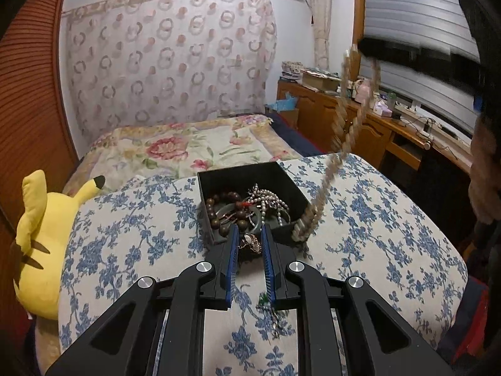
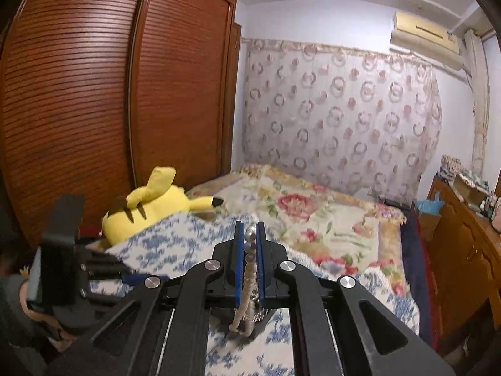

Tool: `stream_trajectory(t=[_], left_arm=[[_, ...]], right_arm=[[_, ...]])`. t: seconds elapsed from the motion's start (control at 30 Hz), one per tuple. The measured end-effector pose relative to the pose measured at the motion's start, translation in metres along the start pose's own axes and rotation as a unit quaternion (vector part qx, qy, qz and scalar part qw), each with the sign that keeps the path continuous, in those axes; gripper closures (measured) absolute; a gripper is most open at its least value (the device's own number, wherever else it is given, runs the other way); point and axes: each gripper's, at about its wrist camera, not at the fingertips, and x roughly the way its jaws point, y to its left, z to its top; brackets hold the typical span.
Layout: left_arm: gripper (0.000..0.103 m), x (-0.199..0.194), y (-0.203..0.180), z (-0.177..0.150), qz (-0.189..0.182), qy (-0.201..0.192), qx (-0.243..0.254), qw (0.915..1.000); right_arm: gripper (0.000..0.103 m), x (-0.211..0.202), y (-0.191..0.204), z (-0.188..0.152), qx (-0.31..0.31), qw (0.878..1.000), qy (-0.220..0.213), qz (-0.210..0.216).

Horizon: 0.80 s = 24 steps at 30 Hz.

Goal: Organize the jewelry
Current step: 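Lower the pearl necklace and pendant into the black box and open both tools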

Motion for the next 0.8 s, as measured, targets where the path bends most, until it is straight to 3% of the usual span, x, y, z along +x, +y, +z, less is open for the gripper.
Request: stream_trajectory(t=[0.3,0.57,0.8], left_arm=[[0.089,0.026,0.008,0.018,0.0,0.004,-0.007,1.0],[0.089,0.044,0.008,0.023,0.003,0.012,-0.008,0.9999],[0.067,0.043,0.012,0.018,0.004,0.012,-0.016,0.9998]], right_arm=[[0.095,0.017,-0.011,0.039,-0.016,0.999,-0.019,-0.023],[0.095,0.052,-0.019,0.011,-0.006,0.999,0.032,-0.023],[0.093,0.082,-0.023,-0.024,0.021,0.996,0.08,-0.013]])
